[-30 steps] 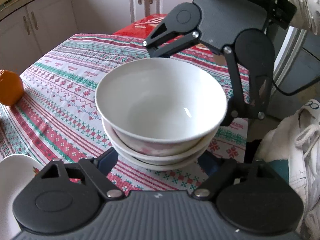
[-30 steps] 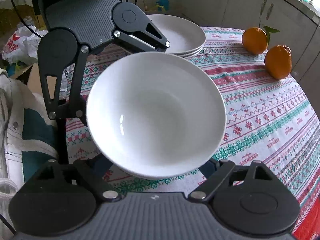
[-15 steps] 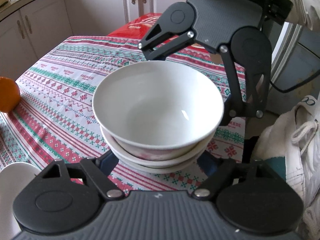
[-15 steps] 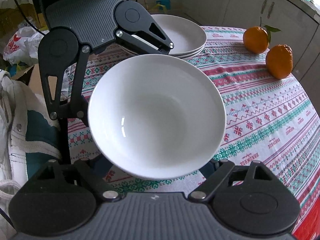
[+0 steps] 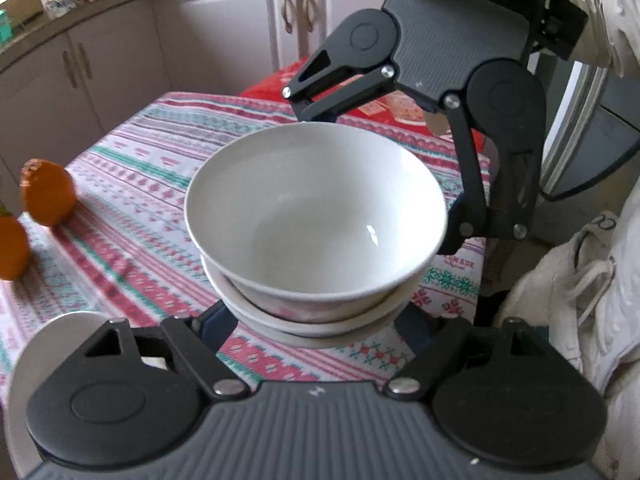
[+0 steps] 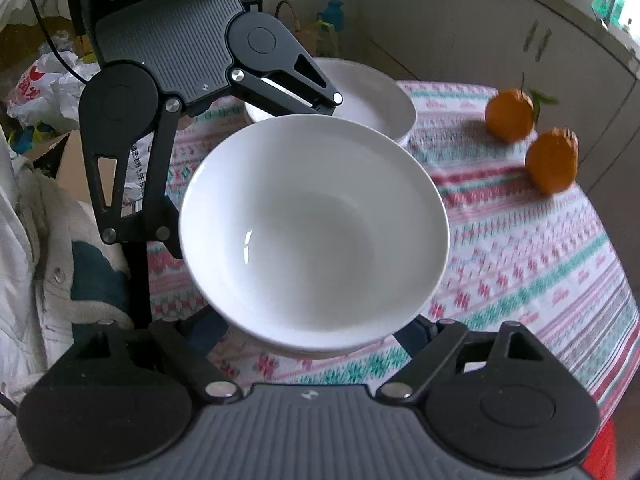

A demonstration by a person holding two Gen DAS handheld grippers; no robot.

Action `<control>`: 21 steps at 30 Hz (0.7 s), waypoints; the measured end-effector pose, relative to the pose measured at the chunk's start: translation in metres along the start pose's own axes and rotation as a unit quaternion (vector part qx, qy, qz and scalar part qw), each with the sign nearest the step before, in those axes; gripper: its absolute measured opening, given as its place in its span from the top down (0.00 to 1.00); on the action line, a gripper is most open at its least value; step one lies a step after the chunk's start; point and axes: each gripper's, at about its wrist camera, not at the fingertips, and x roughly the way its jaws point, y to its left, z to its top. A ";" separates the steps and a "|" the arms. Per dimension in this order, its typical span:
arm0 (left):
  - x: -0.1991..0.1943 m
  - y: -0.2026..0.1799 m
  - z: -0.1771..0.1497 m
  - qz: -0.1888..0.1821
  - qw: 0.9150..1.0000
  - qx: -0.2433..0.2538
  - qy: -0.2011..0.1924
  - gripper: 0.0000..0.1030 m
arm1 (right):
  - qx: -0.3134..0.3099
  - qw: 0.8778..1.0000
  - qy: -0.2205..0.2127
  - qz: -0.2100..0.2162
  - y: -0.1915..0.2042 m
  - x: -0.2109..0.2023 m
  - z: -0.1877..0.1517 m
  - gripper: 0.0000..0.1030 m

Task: Organize plates and bowls
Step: 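Carry the bowl stack with the right tool over the white plate stack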

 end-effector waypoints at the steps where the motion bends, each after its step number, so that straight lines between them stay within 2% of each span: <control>1: -0.005 0.001 -0.001 0.005 1.000 -0.002 -0.002 0.19 | -0.006 1.000 -0.003 0.000 0.000 -0.001 0.006 0.12; 13: -0.070 0.039 -0.038 0.104 0.994 -0.036 -0.007 0.18 | -0.095 0.995 -0.031 0.007 -0.008 0.025 0.097 0.12; 21: -0.079 0.079 -0.067 0.126 0.990 -0.069 0.005 0.19 | -0.118 0.993 -0.027 0.018 -0.019 0.064 0.136 0.12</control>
